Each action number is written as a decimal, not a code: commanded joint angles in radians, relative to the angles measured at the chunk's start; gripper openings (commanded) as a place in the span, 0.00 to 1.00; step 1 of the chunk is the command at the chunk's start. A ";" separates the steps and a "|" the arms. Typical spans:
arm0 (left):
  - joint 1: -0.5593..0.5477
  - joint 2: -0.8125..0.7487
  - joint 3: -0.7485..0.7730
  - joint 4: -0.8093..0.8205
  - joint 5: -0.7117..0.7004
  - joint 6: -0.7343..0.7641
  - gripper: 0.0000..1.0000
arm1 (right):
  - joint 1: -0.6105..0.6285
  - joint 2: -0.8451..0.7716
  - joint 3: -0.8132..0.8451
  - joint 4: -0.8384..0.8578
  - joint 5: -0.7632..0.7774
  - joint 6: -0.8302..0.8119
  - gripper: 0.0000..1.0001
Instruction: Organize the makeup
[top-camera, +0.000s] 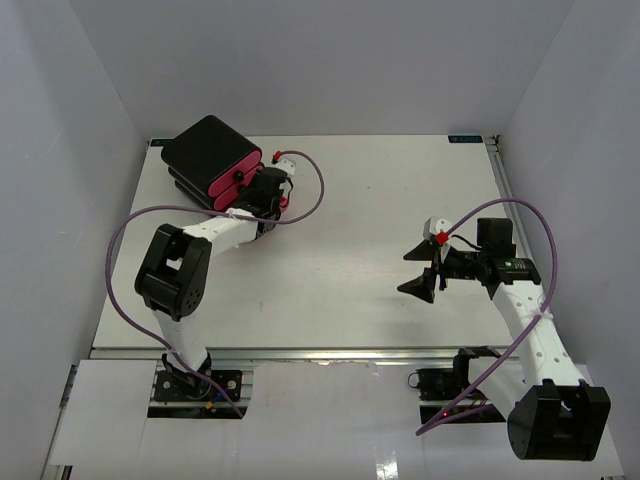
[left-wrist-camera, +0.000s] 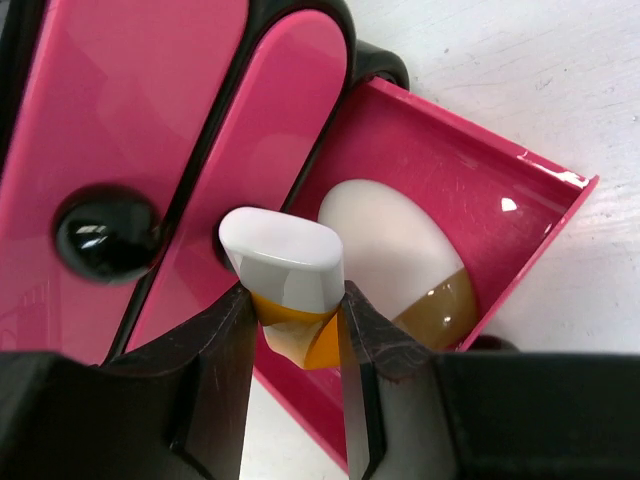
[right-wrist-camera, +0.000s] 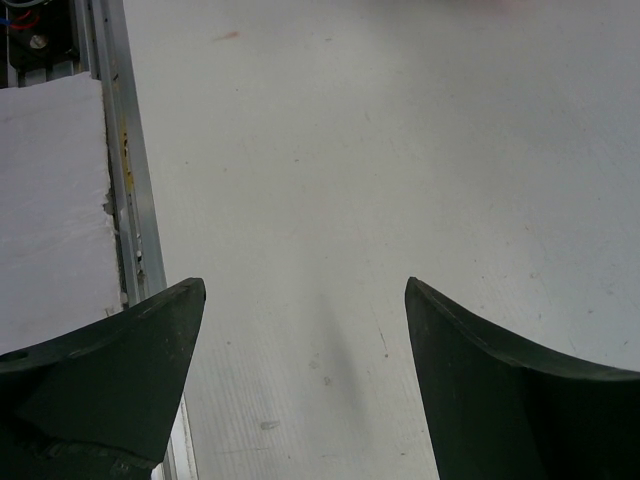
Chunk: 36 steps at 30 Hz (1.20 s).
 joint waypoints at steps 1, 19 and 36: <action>0.006 0.017 0.049 0.060 -0.029 0.044 0.09 | -0.007 0.009 -0.014 0.025 -0.008 -0.010 0.87; 0.012 0.047 0.003 0.072 -0.006 0.038 0.24 | -0.009 0.006 -0.014 0.025 -0.009 -0.010 0.88; 0.022 0.055 0.022 0.025 -0.012 -0.011 0.60 | -0.012 -0.002 -0.014 0.025 -0.016 -0.010 0.88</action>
